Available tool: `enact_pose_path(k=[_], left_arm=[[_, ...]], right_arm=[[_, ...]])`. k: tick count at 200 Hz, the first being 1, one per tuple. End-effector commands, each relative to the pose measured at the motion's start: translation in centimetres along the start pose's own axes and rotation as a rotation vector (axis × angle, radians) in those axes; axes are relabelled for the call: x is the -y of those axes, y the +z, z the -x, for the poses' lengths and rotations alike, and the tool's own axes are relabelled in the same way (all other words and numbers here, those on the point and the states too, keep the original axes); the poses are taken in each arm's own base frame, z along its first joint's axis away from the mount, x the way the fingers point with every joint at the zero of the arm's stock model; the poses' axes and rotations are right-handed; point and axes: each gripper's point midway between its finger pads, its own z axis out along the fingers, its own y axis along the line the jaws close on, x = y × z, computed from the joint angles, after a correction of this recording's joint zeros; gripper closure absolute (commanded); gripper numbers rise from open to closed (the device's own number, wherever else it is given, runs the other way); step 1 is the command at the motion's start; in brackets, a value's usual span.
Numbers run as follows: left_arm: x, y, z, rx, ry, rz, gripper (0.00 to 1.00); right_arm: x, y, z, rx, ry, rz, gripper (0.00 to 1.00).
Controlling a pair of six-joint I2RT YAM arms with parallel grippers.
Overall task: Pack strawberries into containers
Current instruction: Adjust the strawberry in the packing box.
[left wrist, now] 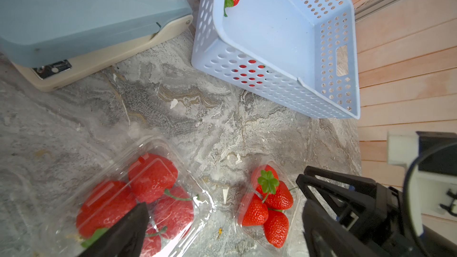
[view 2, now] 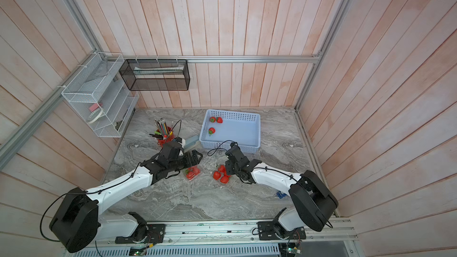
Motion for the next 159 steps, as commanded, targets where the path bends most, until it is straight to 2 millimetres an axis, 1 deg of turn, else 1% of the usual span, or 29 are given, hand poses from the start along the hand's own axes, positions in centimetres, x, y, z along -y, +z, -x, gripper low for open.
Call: enact_pose_path(k=[1,47,78,126,159], left_arm=[[0.5,-0.4,0.9,0.028,0.024,0.000,0.01],[0.5,-0.2,0.8,0.020,0.030,0.002,0.01],[0.7,-0.2,0.9,0.026,0.031,-0.002,0.01],[0.5,-0.3,0.9,0.028,0.030,0.003,0.01],[0.4,-0.3,0.8,0.026,0.030,0.005,0.01]], right_arm=[[-0.8,0.2,0.1,-0.018,-0.013,0.036,0.77],[-1.9,-0.4,0.5,0.001,-0.009,0.094,0.93],[-3.1,-0.9,0.9,0.013,-0.018,0.135,1.00],[-4.6,-1.4,1.4,0.034,-0.037,0.167,1.00],[-5.5,-1.7,0.8,0.024,-0.056,0.183,1.00]])
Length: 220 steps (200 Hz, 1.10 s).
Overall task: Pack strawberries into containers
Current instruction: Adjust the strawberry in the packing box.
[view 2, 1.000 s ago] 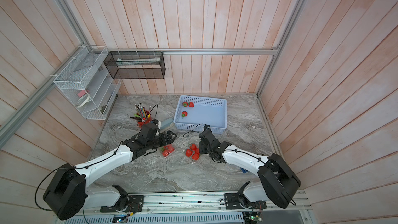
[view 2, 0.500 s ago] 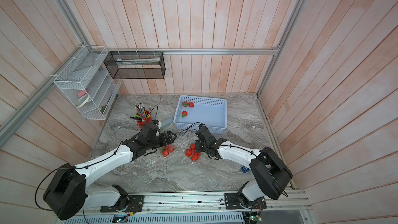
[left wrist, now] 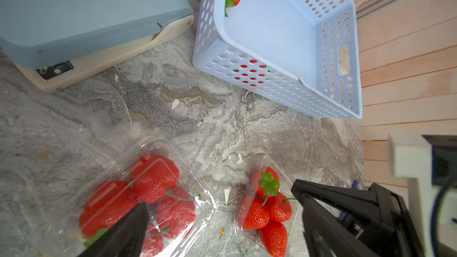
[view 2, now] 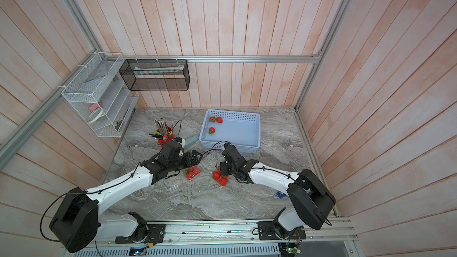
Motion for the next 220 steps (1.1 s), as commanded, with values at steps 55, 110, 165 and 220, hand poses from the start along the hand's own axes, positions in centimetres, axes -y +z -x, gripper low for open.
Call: enact_pose_path(k=[55,110,165,220], left_arm=[[0.5,-0.4,0.8,0.028,0.021,-0.001,0.01],[0.4,-0.5,0.7,0.030,0.018,0.001,0.01],[0.3,-0.6,0.8,0.033,0.015,0.002,0.01],[0.2,-0.5,0.7,0.035,0.016,0.006,0.01]], right_arm=[[-1.6,-1.8,0.4,0.058,-0.073,-0.035,1.00],[-0.7,-1.7,-2.3,0.050,-0.162,-0.162,1.00],[0.3,-1.3,-4.8,0.040,-0.192,-0.207,0.93],[-1.4,-2.3,-3.1,0.114,-0.171,-0.138,0.63]])
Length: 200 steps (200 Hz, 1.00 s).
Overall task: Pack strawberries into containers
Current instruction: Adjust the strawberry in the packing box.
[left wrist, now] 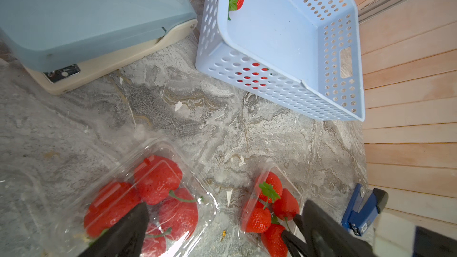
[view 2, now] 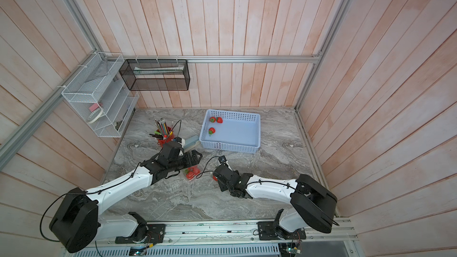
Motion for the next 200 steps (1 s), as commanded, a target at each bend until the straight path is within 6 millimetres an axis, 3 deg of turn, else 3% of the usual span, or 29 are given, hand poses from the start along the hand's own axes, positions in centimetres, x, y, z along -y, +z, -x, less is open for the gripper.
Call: enact_pose_path(k=[1,33,69,119,200], left_arm=[[0.4,-0.5,0.6,0.025,0.016,-0.006,0.01],[0.3,-0.4,0.4,0.022,0.020,-0.004,0.01],[-0.2,-0.6,0.4,0.029,0.028,0.013,0.01],[-1.2,-1.0,0.6,0.042,0.021,0.044,0.01],[-2.2,-1.4,0.9,0.048,-0.005,0.042,0.01]], right_arm=[[-0.4,-1.1,1.9,0.077,0.025,0.019,0.63],[-0.9,-2.2,5.9,0.184,-0.015,0.014,0.60],[-1.3,-1.0,8.0,0.201,-0.083,-0.018,0.60],[-3.0,2.0,8.2,0.167,-0.138,-0.005,0.60],[-2.4,4.7,7.4,0.115,-0.120,-0.007,0.62]])
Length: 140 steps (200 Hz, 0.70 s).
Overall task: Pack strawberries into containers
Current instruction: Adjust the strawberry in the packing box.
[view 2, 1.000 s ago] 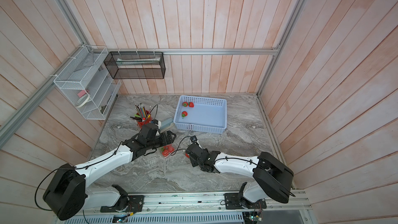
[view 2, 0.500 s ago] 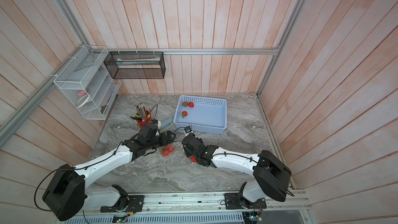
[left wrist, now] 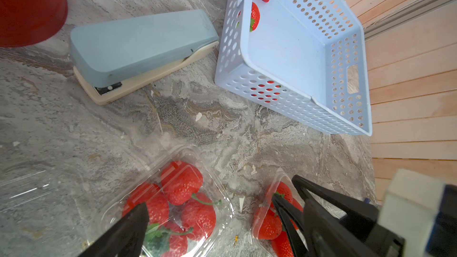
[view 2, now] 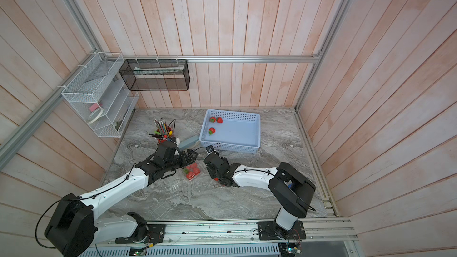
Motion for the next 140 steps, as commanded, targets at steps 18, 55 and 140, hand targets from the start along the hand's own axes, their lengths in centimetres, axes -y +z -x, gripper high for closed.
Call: enact_pose_path(k=[18,55,140], left_arm=[[-0.7,-0.2,-0.3,-0.005,0.008,0.004,0.01],[-0.7,-0.1,-0.2,-0.004,0.009,0.001,0.01],[-0.7,0.0,-0.4,-0.009,0.000,-0.006,0.01]], right_arm=[[0.0,0.8,0.0,-0.012,0.014,0.017,0.65],[0.2,0.4,-0.8,-0.038,0.028,0.023,0.79],[1.8,-1.7,-3.8,-0.081,0.082,0.015,0.91]])
